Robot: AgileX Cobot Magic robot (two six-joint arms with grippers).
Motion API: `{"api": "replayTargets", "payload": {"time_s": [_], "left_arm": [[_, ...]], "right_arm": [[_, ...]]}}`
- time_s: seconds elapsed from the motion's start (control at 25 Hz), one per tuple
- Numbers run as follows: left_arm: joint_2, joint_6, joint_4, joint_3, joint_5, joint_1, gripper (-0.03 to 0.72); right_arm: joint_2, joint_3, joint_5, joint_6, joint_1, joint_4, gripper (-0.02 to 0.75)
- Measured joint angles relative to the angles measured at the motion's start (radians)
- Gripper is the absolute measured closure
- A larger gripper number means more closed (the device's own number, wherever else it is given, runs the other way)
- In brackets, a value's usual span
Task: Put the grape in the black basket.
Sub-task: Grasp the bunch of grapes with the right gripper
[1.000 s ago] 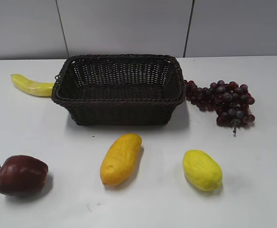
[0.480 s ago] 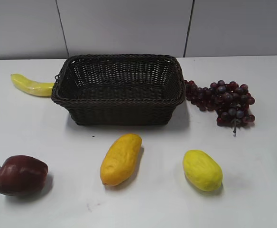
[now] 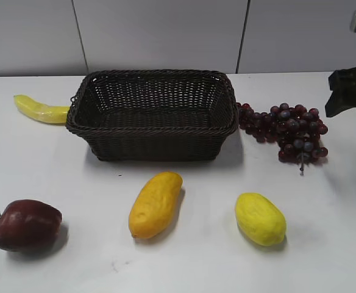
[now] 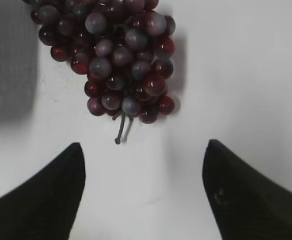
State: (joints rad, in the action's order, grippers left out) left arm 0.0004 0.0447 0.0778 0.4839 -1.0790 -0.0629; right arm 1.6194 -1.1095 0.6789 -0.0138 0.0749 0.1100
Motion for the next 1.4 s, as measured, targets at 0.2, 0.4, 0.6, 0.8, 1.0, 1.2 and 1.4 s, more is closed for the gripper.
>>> {"api": "replayTargets", "payload": {"time_s": [0.2,0.4,0.6,0.8,1.0,1.2,1.4], "left_arm": [[0.0,0.0,0.0,0.0,0.0,0.0,0.46],[0.0,0.0,0.0,0.0,0.0,0.0,0.46],[0.0,0.0,0.0,0.0,0.0,0.0,0.46],[0.0,0.0,0.0,0.0,0.0,0.0,0.46],[0.0,0.0,0.0,0.0,0.0,0.0,0.46],[0.0,0.0,0.0,0.0,0.0,0.0,0.46],[0.0,0.0,0.0,0.0,0.0,0.0,0.46]], "right_arm": [[0.154,-0.072,-0.017,0.0,0.0,0.0,0.181],[0.261,-0.133,-0.026,0.001,0.0,0.0,0.179],[0.337,-0.16,-0.056,0.003,0.0,-0.002,0.179],[0.382,-0.179,-0.084,0.008,0.0,-0.003,0.232],[0.384,-0.181,-0.089,0.069,0.0,-0.004,0.498],[0.384,-0.182,-0.081,0.092,0.0,-0.004,0.617],[0.336,-0.182,-0.048,0.101,0.0,-0.004,0.617]]}}
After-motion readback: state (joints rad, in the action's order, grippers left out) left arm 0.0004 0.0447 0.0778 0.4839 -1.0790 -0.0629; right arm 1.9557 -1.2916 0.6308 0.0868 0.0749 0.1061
